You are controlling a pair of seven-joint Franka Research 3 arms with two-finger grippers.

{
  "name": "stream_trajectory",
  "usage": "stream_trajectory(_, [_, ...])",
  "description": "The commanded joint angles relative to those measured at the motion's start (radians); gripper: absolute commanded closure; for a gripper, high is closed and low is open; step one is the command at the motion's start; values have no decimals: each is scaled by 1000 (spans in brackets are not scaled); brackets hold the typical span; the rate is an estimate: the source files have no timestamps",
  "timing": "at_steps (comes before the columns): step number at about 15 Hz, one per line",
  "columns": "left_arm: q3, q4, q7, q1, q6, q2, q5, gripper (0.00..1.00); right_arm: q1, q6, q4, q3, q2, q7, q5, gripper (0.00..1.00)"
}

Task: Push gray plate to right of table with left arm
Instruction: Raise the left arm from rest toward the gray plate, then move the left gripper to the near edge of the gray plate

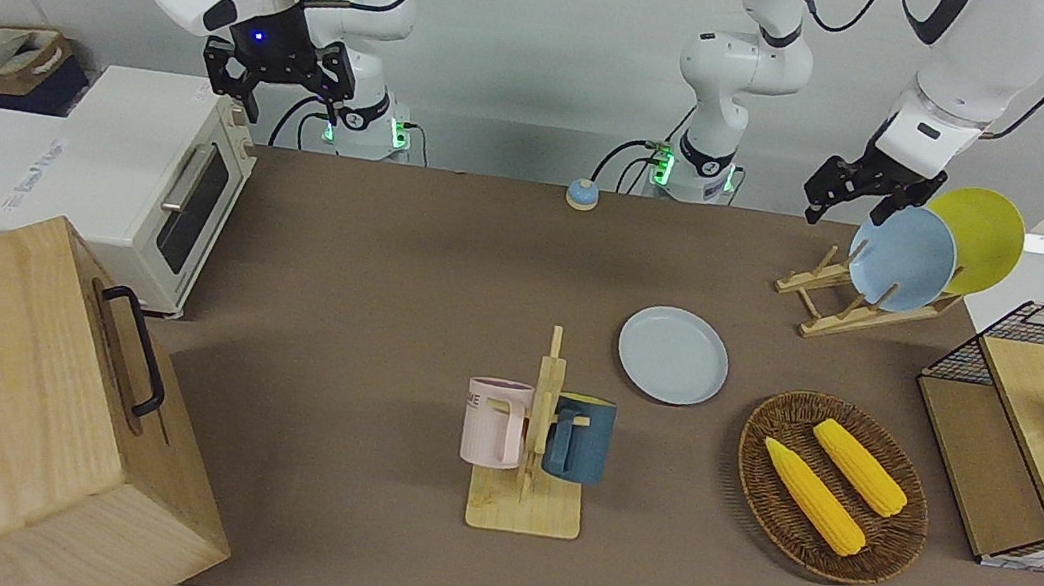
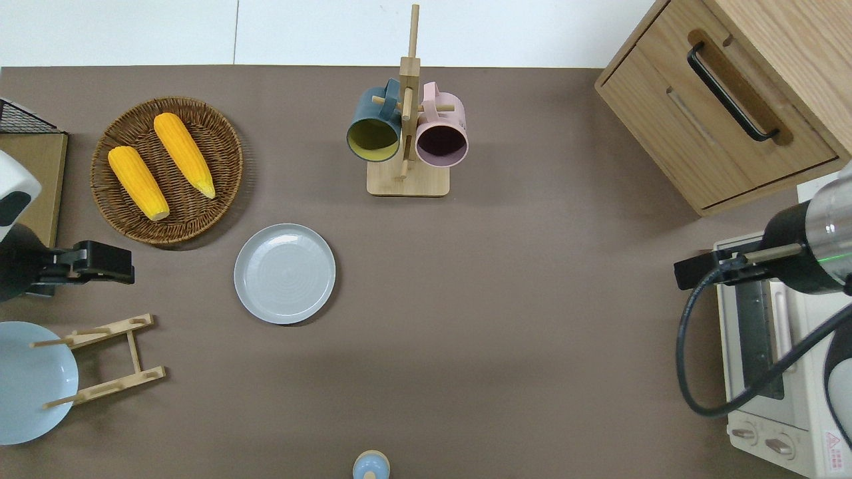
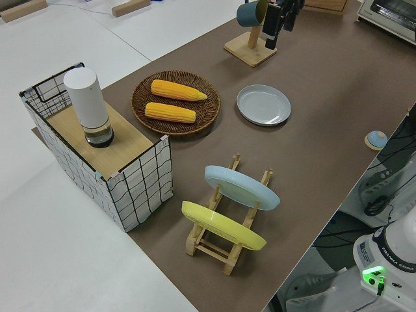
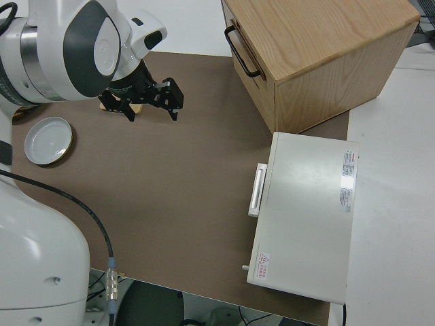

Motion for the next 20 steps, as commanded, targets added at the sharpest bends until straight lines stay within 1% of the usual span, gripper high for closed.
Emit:
stream_trajectory(1, [-5,-18,-21,-6,11,-11,-3,5,-20,-16,9,17,-3,13,6,17])
stream_trajectory(12, [-5,-27,-28,-6,14,-6,-9,5,-20,-16,9,16,-3,13,6,17])
stream_trajectory(16, [-5,-34,-31,-17,34,44,-20,5,-20,-16,9,17,-3,13,6,17])
stream_trajectory(18, [-5,-53,-35,-26,63,67,-20,5,-20,-16,9,17,-3,13,6,17])
stream_trajectory(20, [-5,-122,-49,-27,152,74,-24,5,-20,-16,9,16,-3,13,4,17])
